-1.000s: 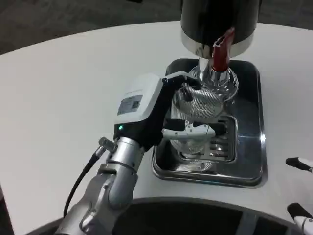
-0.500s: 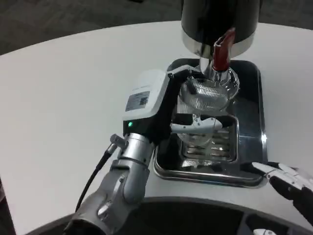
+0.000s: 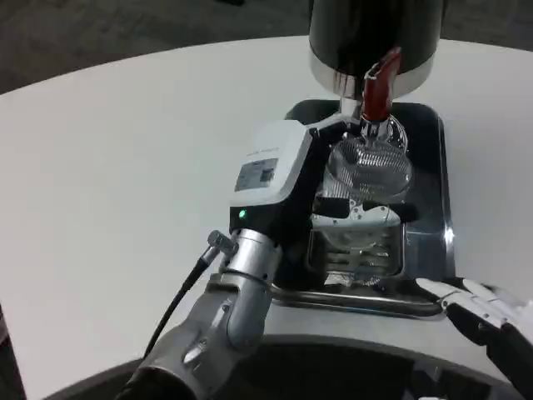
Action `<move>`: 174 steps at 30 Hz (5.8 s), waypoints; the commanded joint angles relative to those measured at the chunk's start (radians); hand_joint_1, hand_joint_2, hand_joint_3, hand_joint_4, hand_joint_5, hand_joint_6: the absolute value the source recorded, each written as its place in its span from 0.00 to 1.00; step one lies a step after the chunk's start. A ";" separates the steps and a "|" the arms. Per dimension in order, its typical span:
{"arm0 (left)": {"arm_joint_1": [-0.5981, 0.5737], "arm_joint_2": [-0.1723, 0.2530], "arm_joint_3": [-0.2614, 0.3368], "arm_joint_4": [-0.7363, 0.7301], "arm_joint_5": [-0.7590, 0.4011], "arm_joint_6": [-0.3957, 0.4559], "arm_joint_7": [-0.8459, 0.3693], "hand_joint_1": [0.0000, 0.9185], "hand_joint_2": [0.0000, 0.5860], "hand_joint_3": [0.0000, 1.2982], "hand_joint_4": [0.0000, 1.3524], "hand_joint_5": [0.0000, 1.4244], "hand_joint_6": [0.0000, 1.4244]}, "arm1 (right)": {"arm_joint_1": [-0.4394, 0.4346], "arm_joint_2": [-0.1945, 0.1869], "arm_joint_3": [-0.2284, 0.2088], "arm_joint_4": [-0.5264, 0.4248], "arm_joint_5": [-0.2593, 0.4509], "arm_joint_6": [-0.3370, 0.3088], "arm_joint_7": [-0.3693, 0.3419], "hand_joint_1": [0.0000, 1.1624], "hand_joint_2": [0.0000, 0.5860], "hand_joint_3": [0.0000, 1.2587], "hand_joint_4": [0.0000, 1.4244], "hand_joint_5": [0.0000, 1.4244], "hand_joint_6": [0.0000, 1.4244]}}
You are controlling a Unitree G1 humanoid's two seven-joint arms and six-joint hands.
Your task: Grasp the cup under the faucet to collect the drink, then remove the cup.
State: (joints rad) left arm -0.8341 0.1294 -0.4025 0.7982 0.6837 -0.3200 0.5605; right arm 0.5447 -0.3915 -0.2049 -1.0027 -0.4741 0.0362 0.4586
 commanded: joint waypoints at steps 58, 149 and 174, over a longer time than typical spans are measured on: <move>0.119 0.091 -0.041 -0.204 0.049 0.095 -0.185 0.27 0.16 0.14 0.11 0.21 0.38 | 0.034 -0.003 0.006 -0.027 0.014 0.032 0.033 0.42 0.77 0.13 0.09 0.04 0.00; -0.086 0.158 0.295 -0.814 -0.833 0.547 -1.088 0.00 0.17 0.11 0.06 0.15 0.19 | 0.042 0.015 0.005 -0.031 0.009 0.001 0.008 0.42 0.77 0.15 0.10 0.04 0.00; -0.043 0.204 0.257 -0.742 -0.765 0.515 -1.172 0.00 0.17 0.11 0.06 0.14 0.19 | 0.063 0.023 0.012 -0.044 0.002 -0.025 0.012 0.42 0.77 0.15 0.10 0.04 0.00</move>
State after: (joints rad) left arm -0.8966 0.3162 -0.1342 0.0401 -0.1011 0.2086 -0.5916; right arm 0.5892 -0.3769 -0.1936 -1.0296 -0.4755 0.0367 0.4748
